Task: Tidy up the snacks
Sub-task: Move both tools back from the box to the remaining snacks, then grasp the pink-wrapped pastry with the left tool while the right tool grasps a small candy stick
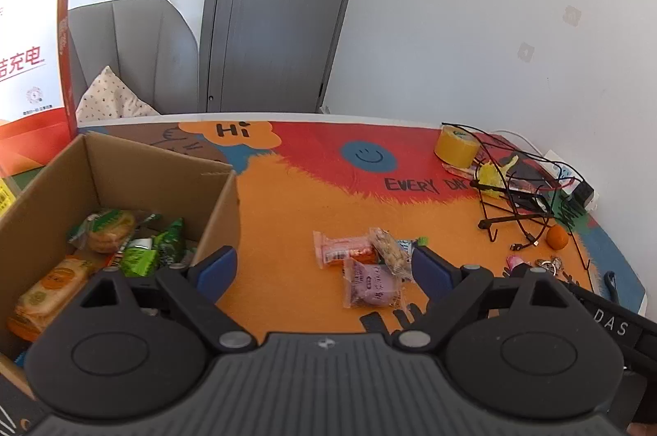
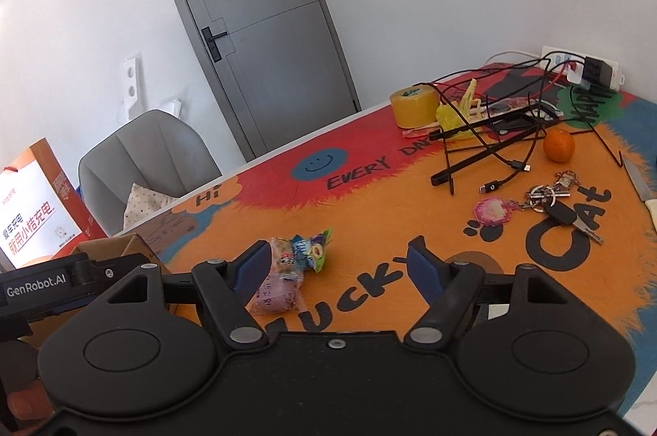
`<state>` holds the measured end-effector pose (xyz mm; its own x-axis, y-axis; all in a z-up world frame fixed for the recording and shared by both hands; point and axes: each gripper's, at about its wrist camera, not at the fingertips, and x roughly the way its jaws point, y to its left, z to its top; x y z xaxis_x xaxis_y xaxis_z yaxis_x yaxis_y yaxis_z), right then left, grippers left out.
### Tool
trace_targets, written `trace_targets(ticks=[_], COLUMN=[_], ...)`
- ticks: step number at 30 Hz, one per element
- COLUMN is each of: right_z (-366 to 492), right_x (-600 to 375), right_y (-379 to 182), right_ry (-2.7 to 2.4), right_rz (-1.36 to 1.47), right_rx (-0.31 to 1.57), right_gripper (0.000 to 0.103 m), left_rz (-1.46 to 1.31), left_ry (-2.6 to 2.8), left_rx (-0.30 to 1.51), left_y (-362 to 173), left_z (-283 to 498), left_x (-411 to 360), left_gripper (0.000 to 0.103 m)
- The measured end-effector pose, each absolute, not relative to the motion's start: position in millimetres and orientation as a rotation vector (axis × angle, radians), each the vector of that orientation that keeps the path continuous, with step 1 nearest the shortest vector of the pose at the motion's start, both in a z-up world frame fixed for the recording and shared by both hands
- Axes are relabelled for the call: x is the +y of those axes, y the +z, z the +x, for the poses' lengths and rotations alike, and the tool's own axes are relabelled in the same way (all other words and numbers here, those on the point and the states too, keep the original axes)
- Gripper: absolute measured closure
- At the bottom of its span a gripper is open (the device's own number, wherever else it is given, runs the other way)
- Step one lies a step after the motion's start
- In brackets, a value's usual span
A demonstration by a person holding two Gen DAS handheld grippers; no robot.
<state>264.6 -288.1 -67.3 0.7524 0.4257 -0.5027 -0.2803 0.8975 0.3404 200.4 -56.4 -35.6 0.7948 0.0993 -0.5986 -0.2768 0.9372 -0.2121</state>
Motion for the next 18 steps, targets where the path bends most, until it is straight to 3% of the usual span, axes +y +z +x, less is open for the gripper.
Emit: trace_targets(ticks=[18], right_z=[309.1], right_x=[-300.4], right_y=[-97.5], right_ry=[0.426], right_rz=[0.333], right_rx=[0.669], right_gripper=[0.042], left_rz=[-0.263], left_ry=[0.253], left_rx=[0.707], left_y=[-80.4], left_z=[254.6], left_x=[-81.1], left_gripper=[0.015])
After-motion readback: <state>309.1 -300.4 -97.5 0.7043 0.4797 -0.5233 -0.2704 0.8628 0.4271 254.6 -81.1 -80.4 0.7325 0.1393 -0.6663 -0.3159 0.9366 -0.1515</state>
